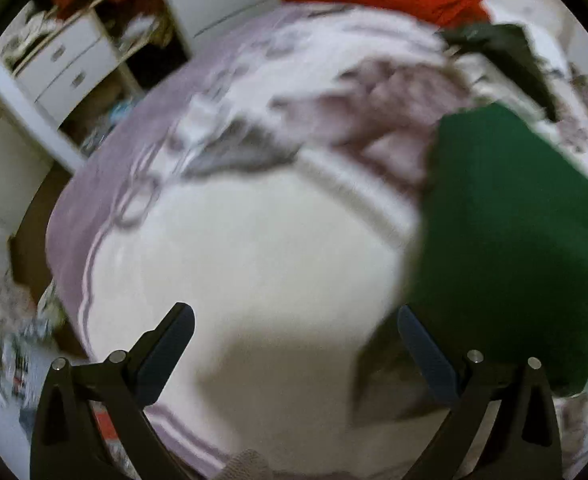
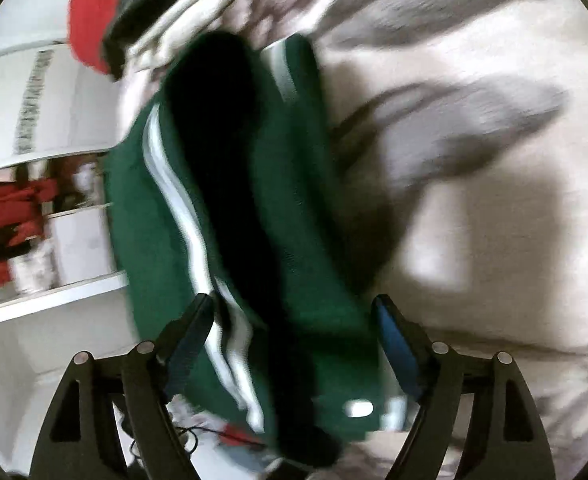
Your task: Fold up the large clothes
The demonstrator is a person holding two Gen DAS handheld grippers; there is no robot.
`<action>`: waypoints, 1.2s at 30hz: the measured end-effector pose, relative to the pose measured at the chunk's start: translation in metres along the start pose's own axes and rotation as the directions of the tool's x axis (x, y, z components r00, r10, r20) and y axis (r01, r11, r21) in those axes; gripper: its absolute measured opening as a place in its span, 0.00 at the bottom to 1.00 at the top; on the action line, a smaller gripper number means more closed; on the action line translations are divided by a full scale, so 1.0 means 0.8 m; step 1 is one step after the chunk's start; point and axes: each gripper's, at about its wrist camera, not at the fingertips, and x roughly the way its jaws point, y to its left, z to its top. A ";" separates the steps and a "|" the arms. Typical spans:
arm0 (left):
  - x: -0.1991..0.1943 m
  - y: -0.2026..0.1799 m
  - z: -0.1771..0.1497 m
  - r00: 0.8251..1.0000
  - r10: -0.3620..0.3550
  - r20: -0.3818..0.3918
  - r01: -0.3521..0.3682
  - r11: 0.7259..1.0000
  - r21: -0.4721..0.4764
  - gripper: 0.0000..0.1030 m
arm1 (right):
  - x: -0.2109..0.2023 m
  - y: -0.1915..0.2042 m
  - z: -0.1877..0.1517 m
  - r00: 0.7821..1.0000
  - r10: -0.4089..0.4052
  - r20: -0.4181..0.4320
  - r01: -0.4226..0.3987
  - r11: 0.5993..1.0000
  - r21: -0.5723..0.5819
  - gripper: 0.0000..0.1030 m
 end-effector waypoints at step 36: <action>0.047 -0.161 0.038 0.995 -0.060 -0.077 0.080 0.952 0.296 1.00 | -0.053 0.000 0.008 0.976 -0.213 0.047 0.211 0.977 0.039 0.23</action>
